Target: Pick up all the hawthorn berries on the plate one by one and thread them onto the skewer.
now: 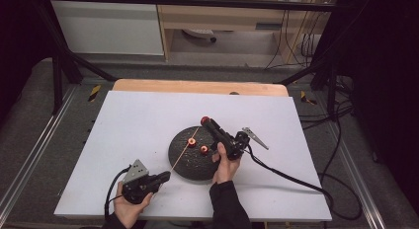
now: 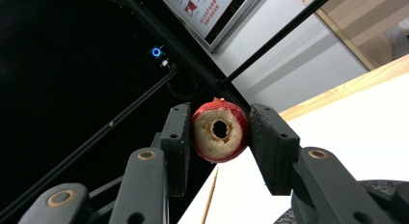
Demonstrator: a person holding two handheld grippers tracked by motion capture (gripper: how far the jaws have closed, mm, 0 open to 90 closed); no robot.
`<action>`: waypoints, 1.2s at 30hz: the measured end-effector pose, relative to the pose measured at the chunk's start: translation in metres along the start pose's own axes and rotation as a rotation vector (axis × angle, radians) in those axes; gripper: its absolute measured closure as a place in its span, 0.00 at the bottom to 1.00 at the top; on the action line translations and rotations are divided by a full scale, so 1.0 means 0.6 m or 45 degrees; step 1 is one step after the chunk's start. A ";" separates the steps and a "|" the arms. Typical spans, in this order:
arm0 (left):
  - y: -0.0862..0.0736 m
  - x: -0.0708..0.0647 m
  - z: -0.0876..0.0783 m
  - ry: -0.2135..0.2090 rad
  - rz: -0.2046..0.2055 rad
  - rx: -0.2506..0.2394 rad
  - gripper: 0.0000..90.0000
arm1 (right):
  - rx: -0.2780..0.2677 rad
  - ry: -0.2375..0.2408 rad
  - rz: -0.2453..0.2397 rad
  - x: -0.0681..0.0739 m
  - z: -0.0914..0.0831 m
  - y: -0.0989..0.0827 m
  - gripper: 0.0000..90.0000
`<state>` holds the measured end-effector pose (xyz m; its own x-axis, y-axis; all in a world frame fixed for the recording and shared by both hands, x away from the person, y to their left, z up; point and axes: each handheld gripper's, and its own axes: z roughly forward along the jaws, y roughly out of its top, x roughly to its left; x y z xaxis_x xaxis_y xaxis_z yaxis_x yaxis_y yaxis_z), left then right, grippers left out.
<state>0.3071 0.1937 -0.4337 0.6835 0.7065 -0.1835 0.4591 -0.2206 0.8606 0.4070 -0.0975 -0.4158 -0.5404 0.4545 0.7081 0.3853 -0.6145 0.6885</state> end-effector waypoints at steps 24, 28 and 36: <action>0.007 -0.017 0.010 0.010 0.009 -0.022 0.97 | -0.069 0.022 0.070 -0.005 0.003 -0.012 0.68; 0.009 -0.019 0.013 0.013 -0.006 -0.026 0.97 | -0.067 0.024 0.078 -0.006 0.003 -0.014 0.68; 0.017 -0.025 0.018 0.032 -0.021 -0.039 0.97 | -0.065 0.037 0.095 -0.005 0.002 -0.016 0.68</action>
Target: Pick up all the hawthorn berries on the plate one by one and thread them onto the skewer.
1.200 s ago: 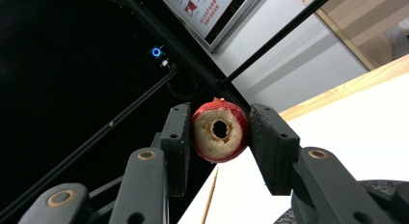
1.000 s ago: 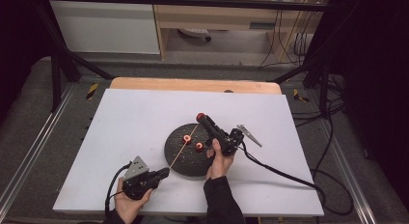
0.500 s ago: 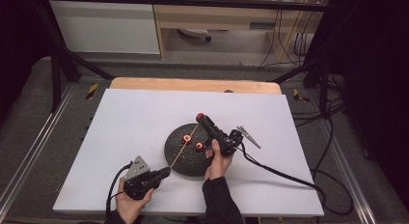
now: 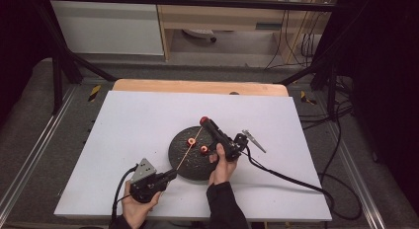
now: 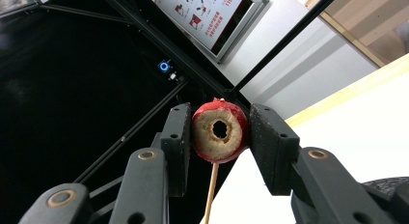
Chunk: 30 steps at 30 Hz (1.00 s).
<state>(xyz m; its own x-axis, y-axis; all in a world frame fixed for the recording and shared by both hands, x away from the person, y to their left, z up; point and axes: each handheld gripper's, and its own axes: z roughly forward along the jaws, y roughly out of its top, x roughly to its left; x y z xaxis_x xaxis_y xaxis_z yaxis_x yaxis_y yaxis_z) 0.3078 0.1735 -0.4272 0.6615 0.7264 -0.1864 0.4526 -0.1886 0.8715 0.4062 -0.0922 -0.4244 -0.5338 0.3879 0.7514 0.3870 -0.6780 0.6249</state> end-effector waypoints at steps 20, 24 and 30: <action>0.051 -0.005 0.032 -0.004 -0.012 -0.017 0.98 | 0.069 -0.005 -0.004 0.001 -0.005 -0.011 0.68; 0.064 -0.003 0.041 -0.004 -0.008 -0.015 0.98 | 0.092 -0.006 -0.017 0.002 -0.008 -0.014 0.68; 0.080 -0.001 0.052 0.000 0.009 -0.014 0.98 | 0.138 -0.004 -0.035 0.004 -0.012 -0.019 0.68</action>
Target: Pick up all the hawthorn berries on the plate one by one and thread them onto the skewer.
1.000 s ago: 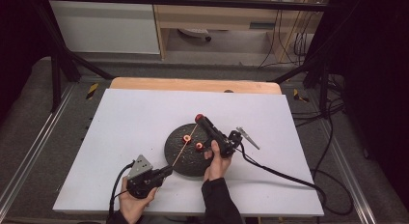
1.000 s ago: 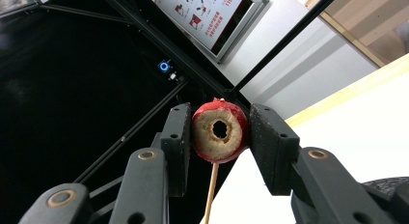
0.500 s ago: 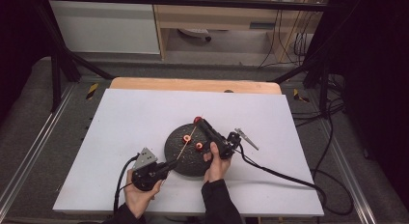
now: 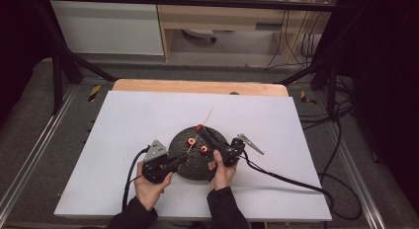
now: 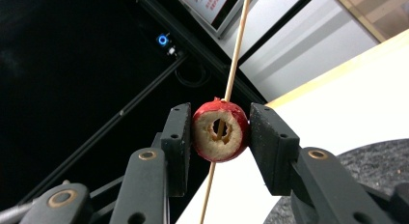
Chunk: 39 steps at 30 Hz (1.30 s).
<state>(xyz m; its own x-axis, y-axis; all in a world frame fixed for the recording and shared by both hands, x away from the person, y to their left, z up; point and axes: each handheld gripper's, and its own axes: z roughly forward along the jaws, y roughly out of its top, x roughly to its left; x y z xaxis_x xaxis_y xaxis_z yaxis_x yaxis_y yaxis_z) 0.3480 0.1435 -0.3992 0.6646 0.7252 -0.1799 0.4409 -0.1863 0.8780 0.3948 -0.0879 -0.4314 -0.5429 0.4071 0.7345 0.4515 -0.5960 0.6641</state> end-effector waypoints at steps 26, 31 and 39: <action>0.011 0.007 0.021 -0.024 0.029 0.005 0.98 | 0.159 -0.023 -0.059 0.005 -0.013 -0.029 0.67; 0.005 0.014 0.012 -0.024 0.037 0.008 0.98 | 0.178 -0.052 -0.149 0.013 -0.018 -0.018 0.55; -0.015 0.034 -0.017 -0.017 0.050 0.031 0.98 | 0.328 -0.100 -0.294 0.018 -0.022 0.009 0.31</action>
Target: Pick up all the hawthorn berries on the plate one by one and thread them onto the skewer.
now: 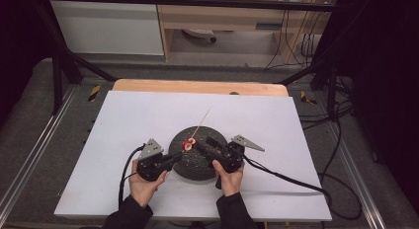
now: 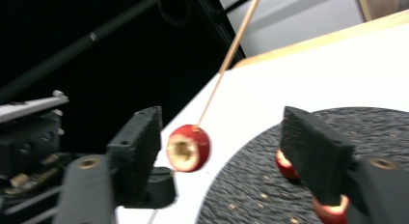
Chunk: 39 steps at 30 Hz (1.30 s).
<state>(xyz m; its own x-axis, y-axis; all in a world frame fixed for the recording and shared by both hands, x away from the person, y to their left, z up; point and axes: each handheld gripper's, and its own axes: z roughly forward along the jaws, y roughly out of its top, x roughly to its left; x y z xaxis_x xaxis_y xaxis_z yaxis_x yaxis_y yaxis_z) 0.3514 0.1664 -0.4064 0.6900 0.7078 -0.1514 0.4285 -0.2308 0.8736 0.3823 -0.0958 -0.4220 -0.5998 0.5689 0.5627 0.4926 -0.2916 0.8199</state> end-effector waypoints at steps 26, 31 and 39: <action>-0.089 0.053 -0.100 0.039 0.028 0.097 0.98 | 0.741 -0.222 -0.393 -0.021 0.037 0.041 0.08; -0.095 0.057 -0.100 0.035 0.017 0.106 0.98 | 0.898 -0.277 -0.476 -0.022 0.059 0.052 0.10; -0.097 0.059 -0.098 0.037 0.008 0.109 0.98 | 1.082 -0.317 -0.536 -0.028 0.100 0.070 0.21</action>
<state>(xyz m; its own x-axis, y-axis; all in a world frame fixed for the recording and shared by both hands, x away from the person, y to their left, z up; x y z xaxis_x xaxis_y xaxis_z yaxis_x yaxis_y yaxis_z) 0.3162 0.2443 -0.4355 0.6760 0.7251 -0.1316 0.4734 -0.2905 0.8316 0.4508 -0.0715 -0.4031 -0.7286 0.6737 0.1235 0.6173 0.5678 0.5446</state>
